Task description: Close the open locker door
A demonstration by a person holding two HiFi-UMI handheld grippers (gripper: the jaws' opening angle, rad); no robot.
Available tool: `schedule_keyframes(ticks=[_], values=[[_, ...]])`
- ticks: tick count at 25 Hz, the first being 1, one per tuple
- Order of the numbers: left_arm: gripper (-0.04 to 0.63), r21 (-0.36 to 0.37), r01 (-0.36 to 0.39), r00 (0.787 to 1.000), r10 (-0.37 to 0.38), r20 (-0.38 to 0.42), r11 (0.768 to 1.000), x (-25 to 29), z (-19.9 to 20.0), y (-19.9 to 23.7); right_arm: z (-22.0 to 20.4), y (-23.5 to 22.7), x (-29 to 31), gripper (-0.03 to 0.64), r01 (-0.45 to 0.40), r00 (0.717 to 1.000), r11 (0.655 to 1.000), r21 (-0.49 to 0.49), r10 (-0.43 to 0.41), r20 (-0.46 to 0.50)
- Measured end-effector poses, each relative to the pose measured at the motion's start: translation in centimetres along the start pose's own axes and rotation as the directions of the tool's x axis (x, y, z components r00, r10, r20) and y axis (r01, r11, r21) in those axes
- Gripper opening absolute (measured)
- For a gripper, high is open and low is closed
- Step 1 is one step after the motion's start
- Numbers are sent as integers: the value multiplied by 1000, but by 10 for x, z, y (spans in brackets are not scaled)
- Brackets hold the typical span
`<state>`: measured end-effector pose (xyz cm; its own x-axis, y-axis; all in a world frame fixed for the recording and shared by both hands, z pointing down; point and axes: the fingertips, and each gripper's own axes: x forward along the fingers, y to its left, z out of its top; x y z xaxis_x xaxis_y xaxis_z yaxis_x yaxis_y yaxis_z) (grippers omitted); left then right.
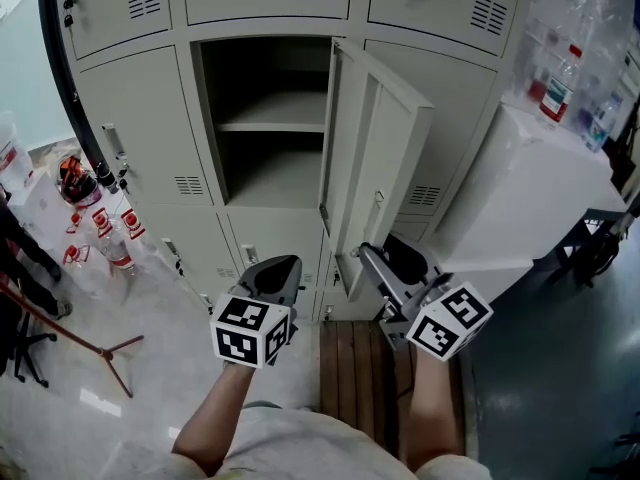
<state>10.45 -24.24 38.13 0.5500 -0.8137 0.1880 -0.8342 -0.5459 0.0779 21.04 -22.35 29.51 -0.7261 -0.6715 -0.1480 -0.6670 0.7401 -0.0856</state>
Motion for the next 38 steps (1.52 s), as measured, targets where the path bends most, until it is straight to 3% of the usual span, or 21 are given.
schedule_keyframes(ticks=[13,28,38], values=[[6,-1,-79,997,79,4,997,-21,3,26,-6,37,33,138,-64,998,994,-88,62,-18],[6,-37,-134,991,134,1,990,-37,-7,57,-13,65,67,135,-106,994,989,-106,104,-22],[6,-67,-124,992,125,-3,990,-34,-10,93,-18,82,100,135,-66,997,989,-135,62,-37]])
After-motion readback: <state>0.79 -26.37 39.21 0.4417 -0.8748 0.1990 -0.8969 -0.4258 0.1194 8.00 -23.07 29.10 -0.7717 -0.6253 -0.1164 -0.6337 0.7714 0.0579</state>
